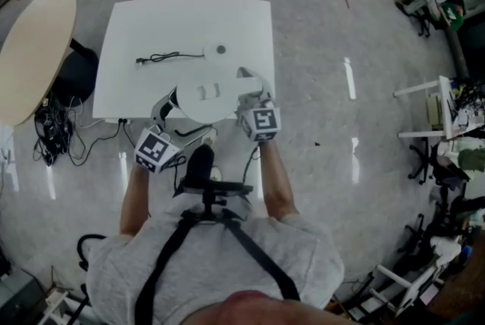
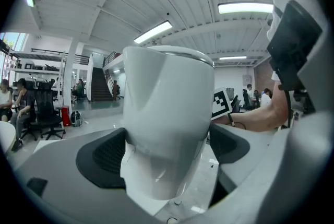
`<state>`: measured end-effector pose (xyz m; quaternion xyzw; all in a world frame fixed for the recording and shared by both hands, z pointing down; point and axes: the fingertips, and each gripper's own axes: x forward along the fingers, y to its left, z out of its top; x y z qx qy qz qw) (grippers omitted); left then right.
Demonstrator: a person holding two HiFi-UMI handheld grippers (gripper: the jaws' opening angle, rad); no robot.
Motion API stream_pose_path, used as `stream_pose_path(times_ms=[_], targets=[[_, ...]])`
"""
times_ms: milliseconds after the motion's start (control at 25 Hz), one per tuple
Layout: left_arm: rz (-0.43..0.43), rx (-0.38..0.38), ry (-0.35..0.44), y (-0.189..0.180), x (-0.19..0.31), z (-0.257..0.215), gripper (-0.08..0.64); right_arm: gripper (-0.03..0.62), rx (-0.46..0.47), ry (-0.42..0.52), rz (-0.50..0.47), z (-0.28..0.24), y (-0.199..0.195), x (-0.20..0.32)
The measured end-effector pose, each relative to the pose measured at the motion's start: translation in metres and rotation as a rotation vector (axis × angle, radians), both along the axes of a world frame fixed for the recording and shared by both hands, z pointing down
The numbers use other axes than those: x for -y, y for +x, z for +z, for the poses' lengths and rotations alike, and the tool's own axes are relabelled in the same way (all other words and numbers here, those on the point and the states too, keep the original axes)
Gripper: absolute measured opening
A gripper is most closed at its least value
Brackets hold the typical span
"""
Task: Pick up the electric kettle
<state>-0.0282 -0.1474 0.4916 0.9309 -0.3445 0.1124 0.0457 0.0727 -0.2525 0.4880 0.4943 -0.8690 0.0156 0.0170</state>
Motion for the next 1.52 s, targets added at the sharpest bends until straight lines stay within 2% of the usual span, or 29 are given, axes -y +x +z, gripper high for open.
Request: stream_pose_path(times_ms=[280, 680, 1520], targets=[[-0.004, 0.012, -0.005, 0.005, -0.032, -0.009, 0.508, 0.008, 0.006, -0.01, -0.012, -0.009, 0.004, -0.032], [-0.009, 0.015, -0.018, 0.006, -0.054, -0.014, 0.508, 0.008, 0.017, -0.024, -0.016, -0.014, 0.003, -0.053], [-0.06, 0.028, -0.008, -0.05, -0.079, -0.03, 0.508, 0.008, -0.009, -0.019, -0.08, -0.027, -0.058, -0.073]])
